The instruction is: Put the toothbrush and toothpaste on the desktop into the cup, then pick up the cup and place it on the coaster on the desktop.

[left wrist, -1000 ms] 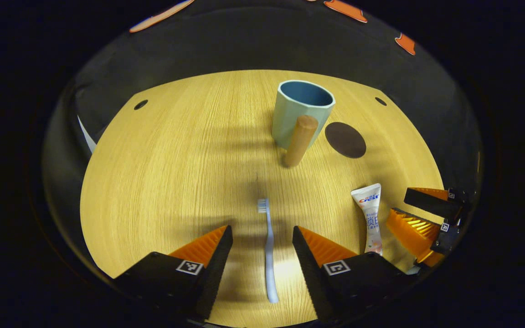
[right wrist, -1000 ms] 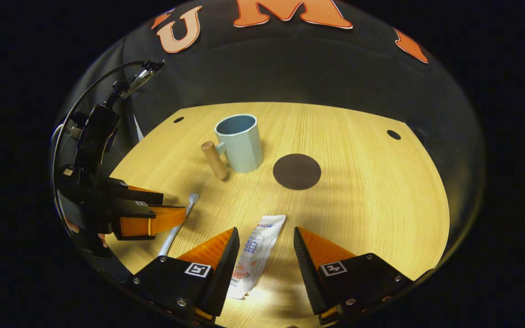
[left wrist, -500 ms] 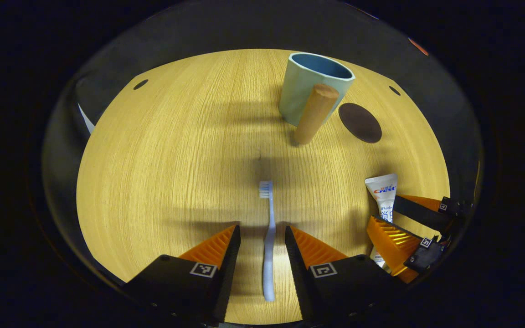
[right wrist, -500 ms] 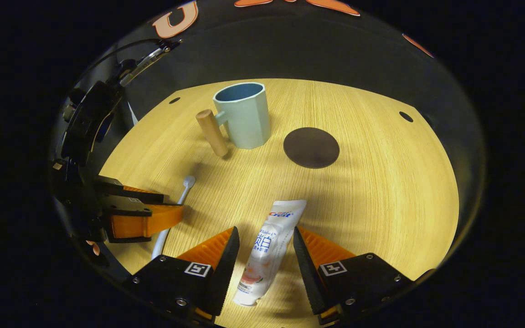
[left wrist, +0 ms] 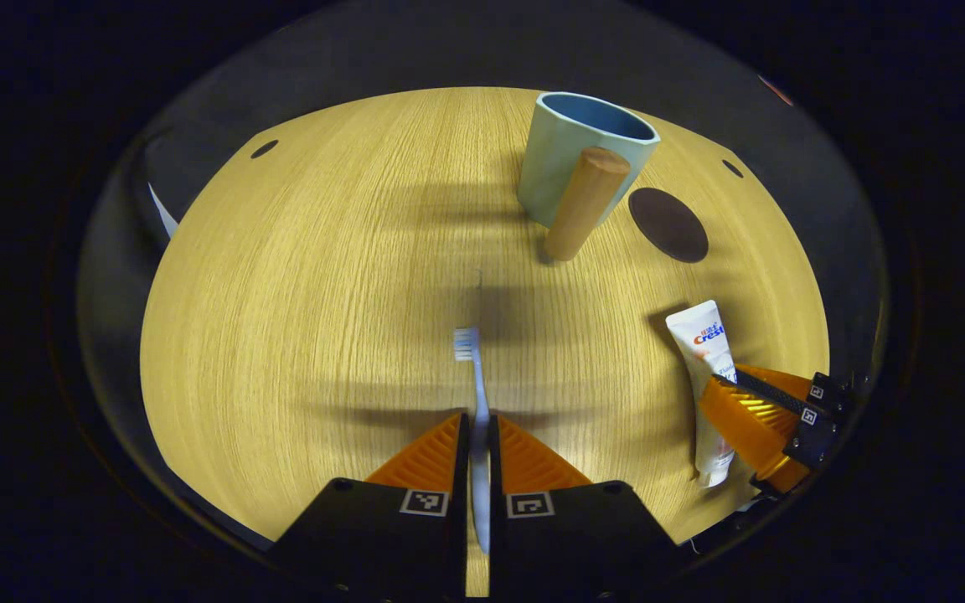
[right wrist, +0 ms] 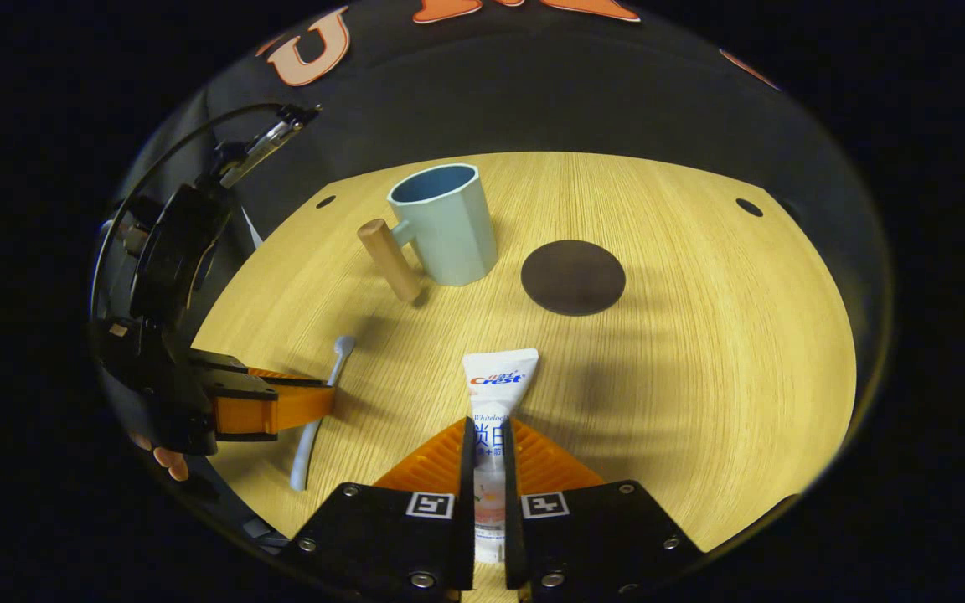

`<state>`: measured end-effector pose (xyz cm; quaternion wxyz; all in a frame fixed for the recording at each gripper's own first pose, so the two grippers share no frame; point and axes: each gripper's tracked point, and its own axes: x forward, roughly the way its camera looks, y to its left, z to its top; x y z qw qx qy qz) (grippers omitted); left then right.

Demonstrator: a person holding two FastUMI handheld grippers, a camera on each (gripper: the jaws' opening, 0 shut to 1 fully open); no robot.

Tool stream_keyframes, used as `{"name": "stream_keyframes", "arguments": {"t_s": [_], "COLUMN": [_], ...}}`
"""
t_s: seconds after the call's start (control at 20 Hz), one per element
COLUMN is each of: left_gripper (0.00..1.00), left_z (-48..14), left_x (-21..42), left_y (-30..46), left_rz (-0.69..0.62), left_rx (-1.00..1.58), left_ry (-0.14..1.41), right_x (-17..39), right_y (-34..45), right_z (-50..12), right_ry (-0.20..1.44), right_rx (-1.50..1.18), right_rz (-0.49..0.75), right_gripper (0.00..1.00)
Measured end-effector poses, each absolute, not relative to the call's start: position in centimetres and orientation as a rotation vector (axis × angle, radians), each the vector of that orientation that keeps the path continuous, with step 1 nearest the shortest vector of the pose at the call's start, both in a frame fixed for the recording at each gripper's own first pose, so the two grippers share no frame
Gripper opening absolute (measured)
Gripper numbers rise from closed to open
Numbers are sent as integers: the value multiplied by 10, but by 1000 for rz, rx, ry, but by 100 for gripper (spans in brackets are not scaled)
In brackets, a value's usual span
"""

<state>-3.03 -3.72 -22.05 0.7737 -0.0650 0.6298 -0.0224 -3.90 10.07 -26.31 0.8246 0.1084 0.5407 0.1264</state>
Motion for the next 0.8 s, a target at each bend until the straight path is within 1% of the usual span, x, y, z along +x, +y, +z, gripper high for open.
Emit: {"name": "stream_keyframes", "arguments": {"t_s": [0.05, 0.15, 0.2, 0.25, 0.55, 0.8], "left_gripper": [8, 8, 8, 5, 5, 5], "left_z": [-225, -221, -219, -217, -217, -214], "left_x": [-30, -29, -25, -26, -10, 9], "left_y": [-38, -39, -36, -37, -34, -16], "left_rz": [-51, -65, -65, -72, -95, -74], "left_rx": [-139, -153, -164, -170, -200, -192], "left_ry": [1351, 1339, 1320, 1317, 1215, 1067], "right_x": [-40, -39, -40, -40, -41, -36], "right_y": [99, 97, 98, 99, 100, 98], "right_z": [-265, -268, -267, -266, -266, -256], "right_ry": [1149, 1141, 1138, 1136, 1116, 1026], "right_rx": [239, 244, 247, 254, 313, 366], "right_rz": [274, 277, 276, 276, 298, 321], "right_gripper": [13, 10, 9, 10, 7, 6]}}
